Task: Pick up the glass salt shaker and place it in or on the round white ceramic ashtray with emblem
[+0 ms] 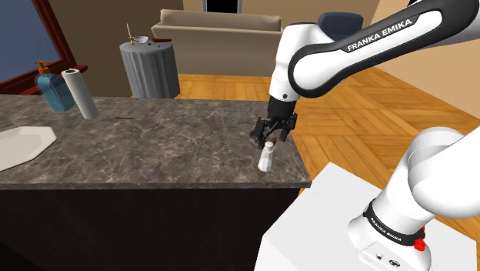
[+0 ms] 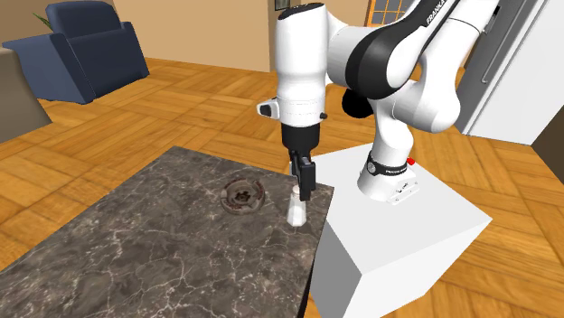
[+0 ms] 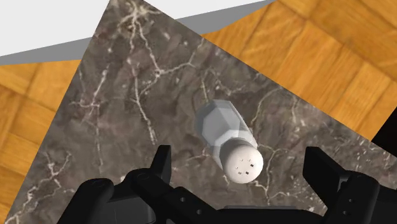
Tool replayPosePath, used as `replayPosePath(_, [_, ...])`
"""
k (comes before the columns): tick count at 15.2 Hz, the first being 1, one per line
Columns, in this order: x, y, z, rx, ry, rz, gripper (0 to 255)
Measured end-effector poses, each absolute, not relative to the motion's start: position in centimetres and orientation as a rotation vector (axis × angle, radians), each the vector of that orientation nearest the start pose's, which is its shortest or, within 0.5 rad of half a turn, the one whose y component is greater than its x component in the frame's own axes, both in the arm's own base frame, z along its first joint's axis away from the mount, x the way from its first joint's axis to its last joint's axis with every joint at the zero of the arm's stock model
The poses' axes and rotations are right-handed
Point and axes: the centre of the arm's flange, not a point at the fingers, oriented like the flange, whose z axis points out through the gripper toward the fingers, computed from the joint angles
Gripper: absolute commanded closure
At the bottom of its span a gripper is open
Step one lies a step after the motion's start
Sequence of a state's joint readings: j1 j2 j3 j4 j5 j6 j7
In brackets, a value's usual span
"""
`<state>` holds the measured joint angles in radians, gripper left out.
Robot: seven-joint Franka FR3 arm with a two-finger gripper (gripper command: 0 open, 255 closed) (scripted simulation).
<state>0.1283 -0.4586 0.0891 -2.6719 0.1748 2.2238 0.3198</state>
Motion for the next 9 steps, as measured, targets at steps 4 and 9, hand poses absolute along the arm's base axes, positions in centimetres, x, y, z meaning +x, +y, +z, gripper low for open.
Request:
replayPosePath(4, [37.1, 8.9, 36.5, -3.024, 0.33, 0.024, 0])
replayPosePath(9, [37.1, 8.9, 36.4, -3.024, 0.33, 0.023, 0])
